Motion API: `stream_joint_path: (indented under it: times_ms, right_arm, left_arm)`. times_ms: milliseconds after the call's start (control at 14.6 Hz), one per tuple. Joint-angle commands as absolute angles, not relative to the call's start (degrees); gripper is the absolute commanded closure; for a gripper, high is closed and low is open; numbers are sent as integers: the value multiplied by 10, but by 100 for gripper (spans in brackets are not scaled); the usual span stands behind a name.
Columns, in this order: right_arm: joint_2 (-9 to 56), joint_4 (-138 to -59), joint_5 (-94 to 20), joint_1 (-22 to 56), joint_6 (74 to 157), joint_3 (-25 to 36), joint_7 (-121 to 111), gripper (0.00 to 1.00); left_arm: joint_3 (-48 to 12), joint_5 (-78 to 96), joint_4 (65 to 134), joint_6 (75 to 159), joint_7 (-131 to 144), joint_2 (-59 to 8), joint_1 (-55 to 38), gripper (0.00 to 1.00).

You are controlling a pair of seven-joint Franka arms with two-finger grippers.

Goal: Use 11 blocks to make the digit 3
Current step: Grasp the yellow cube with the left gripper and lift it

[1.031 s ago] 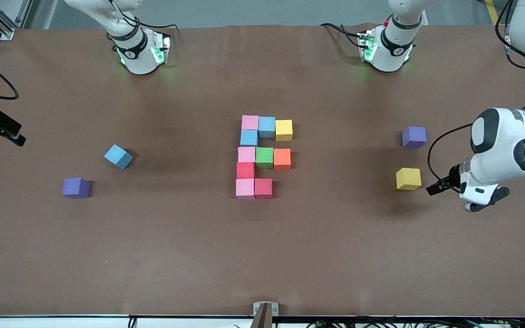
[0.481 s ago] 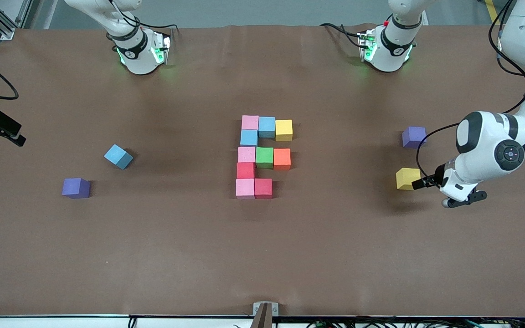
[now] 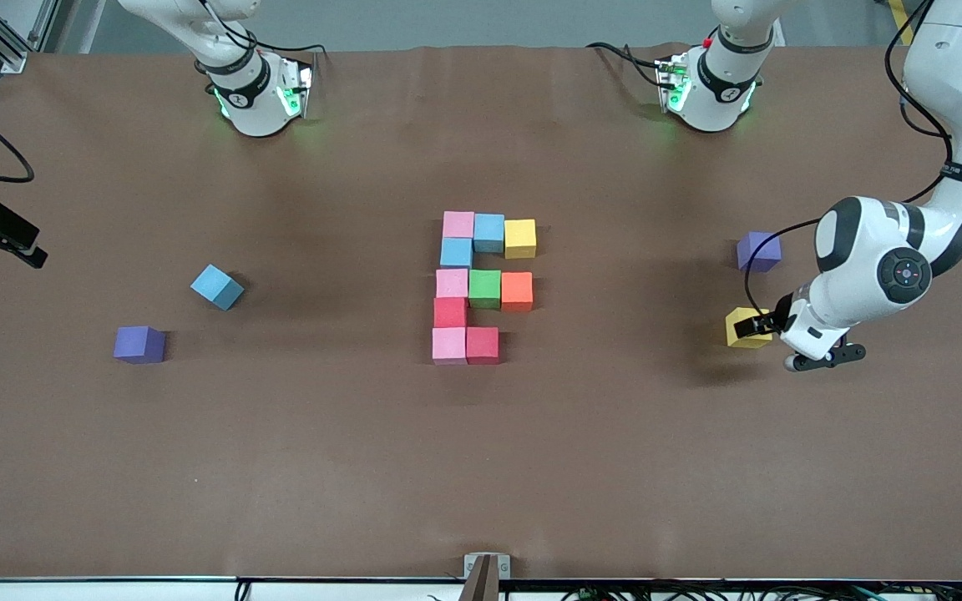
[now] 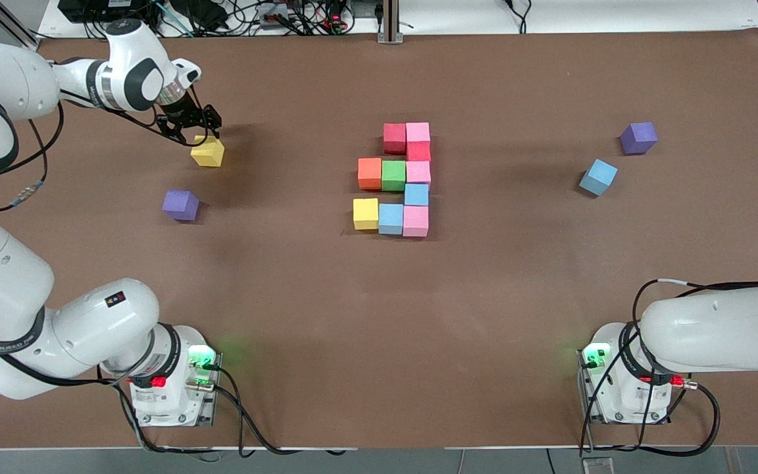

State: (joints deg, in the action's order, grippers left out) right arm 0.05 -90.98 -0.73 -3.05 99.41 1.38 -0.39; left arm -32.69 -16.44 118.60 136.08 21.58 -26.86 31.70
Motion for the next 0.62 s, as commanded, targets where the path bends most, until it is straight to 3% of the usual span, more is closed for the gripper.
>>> stream_joint_path:
  times_ms: [0,137,344,550]
  right_arm:
    - [-1,-911,-2,-28,998,15,-5,0]
    - [-1,-911,-2,-28,998,15,-5,0]
    - [-1,-911,-2,-28,998,15,-5,0]
    - [-1,-911,-2,-28,998,15,-5,0]
  left_arm:
    - [-331,-172,1208,1385,210,-260,323,1]
    - [-331,-172,1208,1399,210,-272,323,3]
    - [-330,-175,1207,1411,221,-287,323,46]
    - [-331,-175,1197,1410,275,-287,316,72]
